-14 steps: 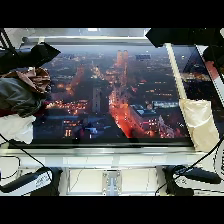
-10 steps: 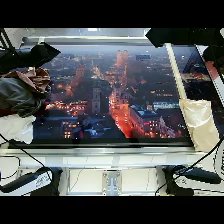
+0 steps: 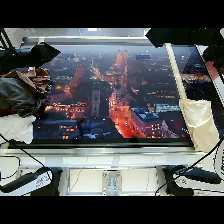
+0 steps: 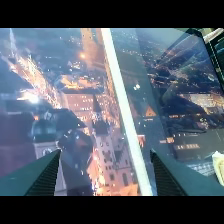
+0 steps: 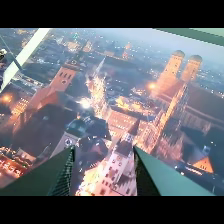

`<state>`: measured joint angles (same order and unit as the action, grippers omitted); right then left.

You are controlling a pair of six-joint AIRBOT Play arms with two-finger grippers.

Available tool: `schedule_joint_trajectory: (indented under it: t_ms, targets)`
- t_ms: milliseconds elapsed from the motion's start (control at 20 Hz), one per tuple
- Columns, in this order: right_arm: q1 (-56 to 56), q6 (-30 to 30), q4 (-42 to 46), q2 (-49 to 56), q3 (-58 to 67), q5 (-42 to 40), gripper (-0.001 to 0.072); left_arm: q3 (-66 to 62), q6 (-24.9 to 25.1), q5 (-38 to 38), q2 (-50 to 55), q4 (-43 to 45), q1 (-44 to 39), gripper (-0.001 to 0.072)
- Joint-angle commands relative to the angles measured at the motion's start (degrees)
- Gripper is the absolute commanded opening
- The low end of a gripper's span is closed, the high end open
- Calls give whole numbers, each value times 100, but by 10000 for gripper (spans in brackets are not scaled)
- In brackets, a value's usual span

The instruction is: Fold the shirts.

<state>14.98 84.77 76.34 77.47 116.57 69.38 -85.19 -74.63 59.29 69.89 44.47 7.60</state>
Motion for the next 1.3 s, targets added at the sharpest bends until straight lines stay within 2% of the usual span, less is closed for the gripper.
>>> schedule_joint_trajectory:
  t_ms: [0,250,450,750,800,900,950,1000,1050,1150,1200,1250]
  targets:
    - [0,2,-2,-4,2,0,424,2,2,-94,13,2,0,648]
    - [2,4,-7,-4,2,-24,424,7,4,-122,92,4,7,648]
    - [0,4,-7,-2,-4,-544,424,7,2,-142,92,-4,7,648]
    - [0,4,-74,-2,-4,-778,424,7,7,-157,118,26,7,647]
    - [0,4,-92,-2,-4,-778,424,7,87,-306,140,87,20,648]
    - [0,4,-111,-4,-4,-776,424,7,612,-942,144,627,181,646]
    - [0,4,-111,-4,-4,-734,424,4,599,-1276,144,1029,328,645]
    - [0,4,-109,-4,-4,-649,424,4,299,-1517,149,1659,542,617]
    - [0,4,-103,-2,-4,-535,424,7,-321,-1512,160,2448,787,585]
    - [0,2,-61,2,-4,-286,424,7,-1720,-966,214,4218,1362,589]
    - [0,2,-63,15,-11,-195,425,7,-2070,-728,260,4732,1672,592]
    - [0,2,-68,26,-11,-136,424,7,-2319,-616,337,4854,2037,664]
